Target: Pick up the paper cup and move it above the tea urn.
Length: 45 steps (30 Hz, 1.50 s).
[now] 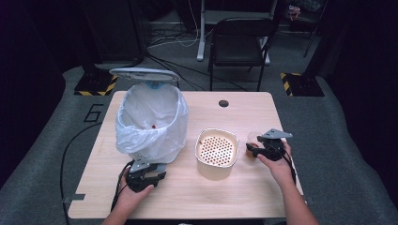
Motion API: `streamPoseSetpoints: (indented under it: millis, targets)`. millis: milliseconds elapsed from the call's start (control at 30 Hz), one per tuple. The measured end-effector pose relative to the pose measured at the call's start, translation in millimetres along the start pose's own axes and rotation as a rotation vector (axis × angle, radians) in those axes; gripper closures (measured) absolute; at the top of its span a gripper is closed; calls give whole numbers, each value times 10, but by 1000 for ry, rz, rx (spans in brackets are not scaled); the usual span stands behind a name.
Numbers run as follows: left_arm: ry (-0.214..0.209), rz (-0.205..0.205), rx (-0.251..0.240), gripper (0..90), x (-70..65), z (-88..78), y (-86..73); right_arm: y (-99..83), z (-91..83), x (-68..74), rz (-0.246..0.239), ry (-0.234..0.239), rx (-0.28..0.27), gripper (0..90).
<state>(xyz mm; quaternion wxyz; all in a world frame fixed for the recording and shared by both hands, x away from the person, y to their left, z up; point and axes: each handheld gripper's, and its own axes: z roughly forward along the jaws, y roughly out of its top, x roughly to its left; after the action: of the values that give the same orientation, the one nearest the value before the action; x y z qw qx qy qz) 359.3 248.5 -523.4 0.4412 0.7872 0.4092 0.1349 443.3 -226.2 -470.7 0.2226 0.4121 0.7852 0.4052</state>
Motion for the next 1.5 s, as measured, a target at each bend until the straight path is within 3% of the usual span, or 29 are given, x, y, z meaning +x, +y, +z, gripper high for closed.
streamPoseSetpoints:
  millis: [233,700,1033,1267,1500]
  targets:
    - [1,1,0,456,-1,0,0,135,-61,10,-17,31,-17,386]
    - [-2,-1,-1,459,3,0,0,544,-184,20,-100,80,-28,396]
    - [-1,-1,-1,459,2,0,0,873,-228,82,-206,87,-45,407]
    - [-1,0,0,459,2,0,0,1060,-243,131,-236,104,-98,414]
    - [-2,-1,-1,459,3,0,0,1206,-241,222,-284,150,-134,419]
